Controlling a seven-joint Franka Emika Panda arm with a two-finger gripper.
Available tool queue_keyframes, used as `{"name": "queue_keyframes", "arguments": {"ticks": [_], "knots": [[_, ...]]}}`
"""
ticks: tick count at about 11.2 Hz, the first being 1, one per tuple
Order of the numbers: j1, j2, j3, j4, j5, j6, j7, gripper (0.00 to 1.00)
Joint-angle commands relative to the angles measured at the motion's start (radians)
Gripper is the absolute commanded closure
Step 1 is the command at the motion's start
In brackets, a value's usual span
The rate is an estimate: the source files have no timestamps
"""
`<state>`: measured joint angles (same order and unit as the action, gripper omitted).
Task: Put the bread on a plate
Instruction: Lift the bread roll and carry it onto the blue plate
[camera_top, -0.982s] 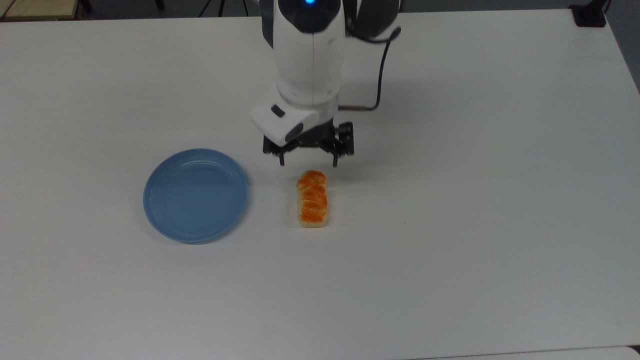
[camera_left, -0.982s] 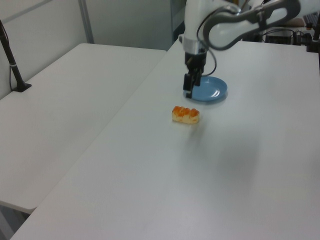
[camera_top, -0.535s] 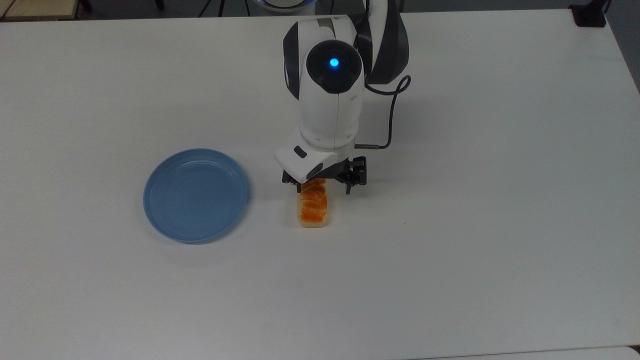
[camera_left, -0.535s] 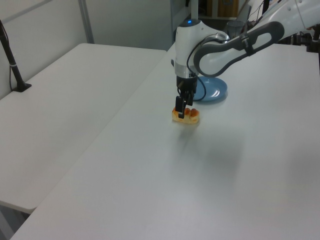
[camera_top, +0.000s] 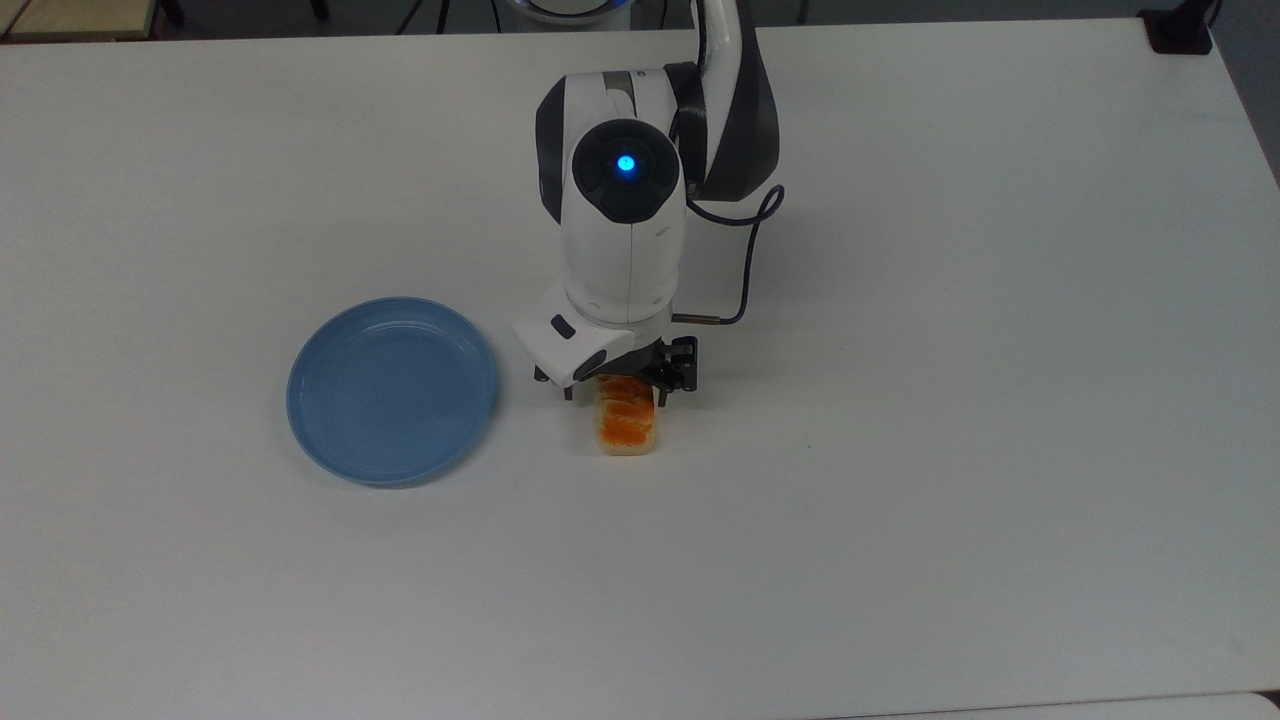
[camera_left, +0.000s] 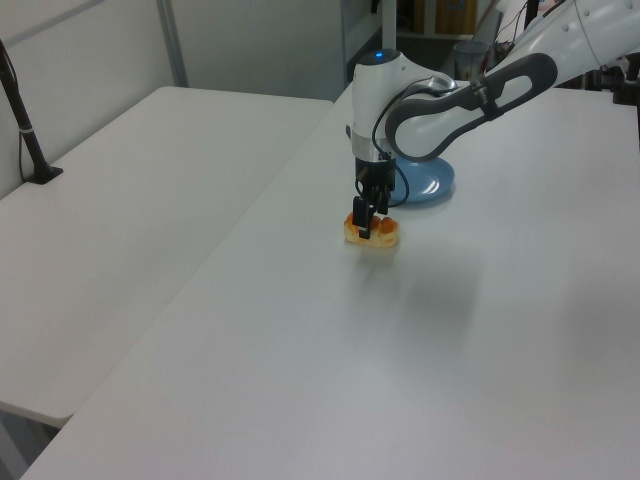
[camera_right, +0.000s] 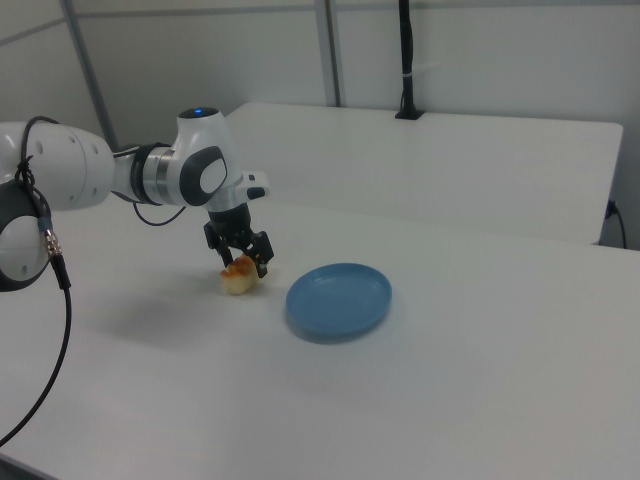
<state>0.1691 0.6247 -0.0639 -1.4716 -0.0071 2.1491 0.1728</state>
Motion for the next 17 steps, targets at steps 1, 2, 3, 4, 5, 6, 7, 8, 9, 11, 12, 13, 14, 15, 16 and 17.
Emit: {"name": "queue_keyframes", "arguments": {"ticks": [1, 2, 3, 4, 5, 6, 7, 8, 9, 11, 12, 13, 14, 15, 16, 17], "knots": [[0.023, 0.033, -0.001, 0.005, -0.010, 0.029, 0.024, 0.45], [0.026, 0.033, -0.001, 0.005, -0.008, 0.043, 0.034, 0.49], [0.021, 0.018, -0.005, 0.008, -0.007, 0.034, 0.034, 0.49], [0.014, -0.015, -0.008, 0.008, -0.010, 0.028, 0.025, 0.49], [0.000, -0.040, -0.010, 0.008, -0.011, 0.003, -0.001, 0.49], [-0.028, -0.055, -0.010, 0.008, -0.011, -0.036, -0.071, 0.49], [-0.057, -0.072, -0.011, 0.008, -0.013, -0.061, -0.144, 0.48], [-0.086, -0.077, -0.025, 0.008, -0.019, -0.064, -0.214, 0.48], [-0.112, -0.074, -0.040, 0.008, -0.034, -0.064, -0.286, 0.48], [-0.204, -0.069, -0.043, 0.007, -0.033, -0.064, -0.436, 0.47], [-0.242, -0.068, -0.043, 0.007, -0.034, -0.061, -0.488, 0.47], [-0.267, -0.060, -0.043, 0.004, -0.036, -0.054, -0.525, 0.47], [-0.279, -0.036, -0.043, 0.002, -0.037, -0.049, -0.542, 0.45], [-0.280, -0.028, -0.043, 0.002, -0.037, -0.043, -0.542, 0.44], [-0.280, -0.028, -0.042, 0.002, -0.036, -0.040, -0.542, 0.44], [-0.280, -0.030, -0.042, 0.002, -0.030, -0.041, -0.542, 0.44]]}}
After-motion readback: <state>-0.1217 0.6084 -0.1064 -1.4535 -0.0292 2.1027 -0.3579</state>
